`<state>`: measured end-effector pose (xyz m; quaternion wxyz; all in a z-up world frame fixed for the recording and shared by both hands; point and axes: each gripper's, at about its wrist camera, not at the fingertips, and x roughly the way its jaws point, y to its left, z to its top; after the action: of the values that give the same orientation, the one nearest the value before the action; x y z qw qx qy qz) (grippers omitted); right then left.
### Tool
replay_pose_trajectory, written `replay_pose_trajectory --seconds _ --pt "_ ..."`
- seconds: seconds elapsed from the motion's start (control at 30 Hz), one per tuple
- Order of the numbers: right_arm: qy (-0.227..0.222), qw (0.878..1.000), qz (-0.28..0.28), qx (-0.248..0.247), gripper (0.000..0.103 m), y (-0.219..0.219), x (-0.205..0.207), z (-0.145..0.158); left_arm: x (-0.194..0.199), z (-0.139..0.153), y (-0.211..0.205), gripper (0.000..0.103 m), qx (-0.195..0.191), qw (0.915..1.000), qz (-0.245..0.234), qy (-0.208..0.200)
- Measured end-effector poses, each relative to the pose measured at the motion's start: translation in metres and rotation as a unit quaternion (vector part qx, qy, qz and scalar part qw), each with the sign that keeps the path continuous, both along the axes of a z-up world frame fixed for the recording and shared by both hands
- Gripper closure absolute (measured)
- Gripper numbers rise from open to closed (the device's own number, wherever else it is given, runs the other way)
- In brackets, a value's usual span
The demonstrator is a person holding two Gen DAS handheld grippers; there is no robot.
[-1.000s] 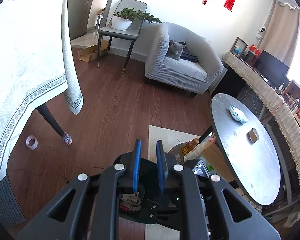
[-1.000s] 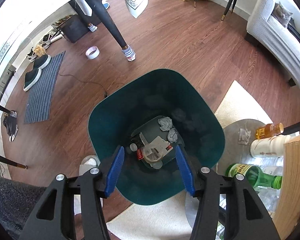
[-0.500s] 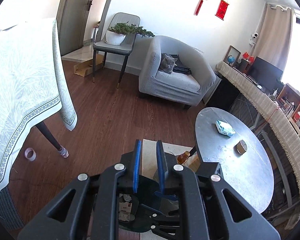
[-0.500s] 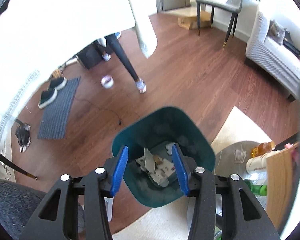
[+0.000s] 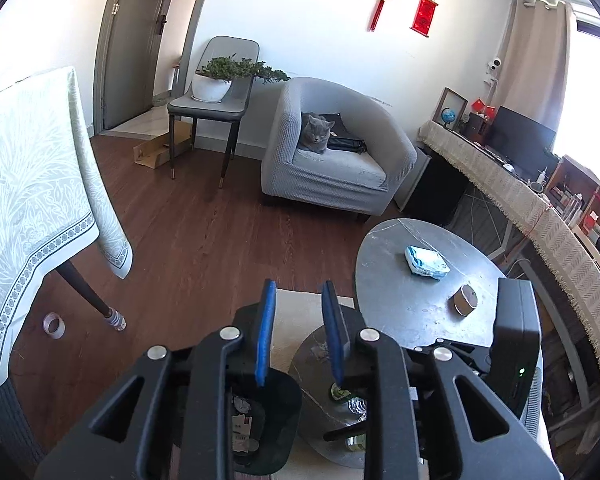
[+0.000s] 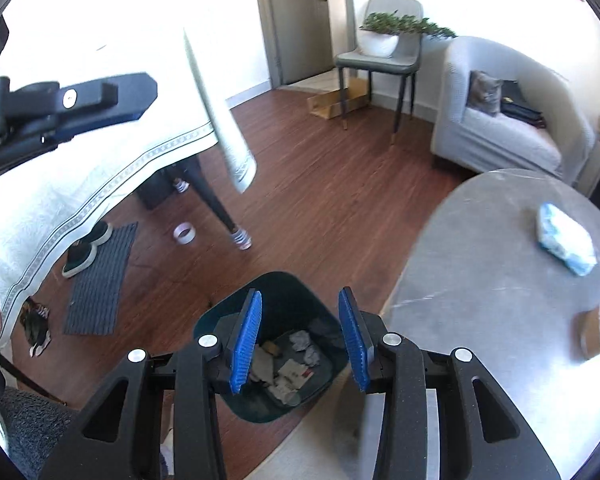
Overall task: Collect trash
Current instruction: 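Move both tools back over the table toward the second cardboard ring, then grasp the rim of the second cardboard ring with the right tool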
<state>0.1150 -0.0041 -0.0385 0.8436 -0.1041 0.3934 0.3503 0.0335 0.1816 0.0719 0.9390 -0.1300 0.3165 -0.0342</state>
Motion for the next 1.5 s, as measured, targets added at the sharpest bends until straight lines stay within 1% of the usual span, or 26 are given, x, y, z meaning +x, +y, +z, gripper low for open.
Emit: replay_pose_trajectory --seconds 0.1,0.17,0.3,0.4,0.47,0.57,0.63,0.67,0.73,0.83,0.9,0.97,1.0,1.07,1.13,1.27,1.4,1.47,1.5 --pt "-0.016 1.000 -0.025 0.000 0.063 -0.024 0.008 0.009 0.008 0.001 -0.018 0.067 0.014 0.9998 -0.014 -0.003" --pt "-0.023 0.999 -0.047 0.004 0.063 -0.042 0.016 0.015 0.013 0.001 -0.031 0.066 0.022 0.9995 -0.020 -0.002" --pt "-0.033 0.994 -0.106 0.020 0.063 -0.085 0.035 0.022 0.024 -0.001 -0.049 0.059 0.036 0.9986 -0.039 -0.001" --pt "-0.035 0.989 -0.141 0.034 0.062 -0.116 0.045 0.024 0.036 -0.005 -0.061 0.058 0.033 0.9983 -0.048 0.004" --pt "-0.040 0.985 -0.165 0.040 0.055 -0.136 0.052 0.026 0.043 -0.008 -0.066 0.057 0.027 0.9982 -0.052 0.007" --pt "-0.051 0.980 -0.190 0.027 0.049 -0.154 0.056 0.026 0.053 -0.012 -0.077 0.053 0.026 0.9979 -0.060 0.009" --pt "-0.048 0.978 -0.202 0.029 0.046 -0.165 0.061 0.024 0.062 -0.014 -0.083 0.050 0.026 0.9977 -0.062 0.010" --pt "-0.047 0.977 -0.204 0.025 0.046 -0.170 0.065 0.023 0.064 -0.014 -0.085 0.050 0.022 0.9977 -0.064 0.010" --pt "-0.047 0.975 -0.216 0.014 0.043 -0.179 0.071 0.019 0.069 -0.017 -0.091 0.042 0.014 0.9975 -0.069 0.010" --pt "-0.035 0.972 -0.233 0.007 0.038 -0.189 0.073 0.008 0.073 -0.023 -0.102 0.038 0.010 0.9971 -0.075 0.009" --pt "-0.029 0.970 -0.239 0.001 0.037 -0.195 0.074 0.002 0.075 -0.027 -0.110 0.034 0.012 0.9963 -0.085 0.006" --pt "-0.025 0.969 -0.245 -0.005 0.036 -0.199 0.074 -0.004 0.078 -0.029 -0.117 0.034 0.012 0.9964 -0.084 0.006" --pt "-0.022 0.969 -0.246 -0.006 0.036 -0.201 0.075 -0.006 0.079 -0.030 -0.119 0.033 0.005 0.9962 -0.086 0.004" --pt "-0.015 0.969 -0.247 -0.009 0.036 -0.202 0.077 -0.011 0.083 -0.031 -0.126 0.031 -0.004 0.9957 -0.093 0.004" --pt "-0.010 0.969 -0.248 -0.009 0.036 -0.202 0.077 -0.013 0.085 -0.032 -0.133 0.028 -0.002 0.9952 -0.098 0.004" --pt "-0.006 0.969 -0.248 -0.015 0.036 -0.199 0.083 -0.015 0.092 -0.034 -0.150 0.026 0.021 0.9937 -0.110 0.007" --pt "0.001 0.966 -0.258 -0.022 0.036 -0.196 0.090 -0.018 0.100 -0.042 -0.156 0.025 0.029 0.9929 -0.114 0.017" --pt "0.006 0.965 -0.262 -0.028 0.051 -0.197 0.093 -0.022 0.104 -0.046 -0.159 0.025 0.028 0.9924 -0.118 0.022" --pt "0.009 0.964 -0.263 -0.030 0.054 -0.197 0.094 -0.024 0.105 -0.048 -0.161 0.025 0.031 0.9920 -0.120 0.023"
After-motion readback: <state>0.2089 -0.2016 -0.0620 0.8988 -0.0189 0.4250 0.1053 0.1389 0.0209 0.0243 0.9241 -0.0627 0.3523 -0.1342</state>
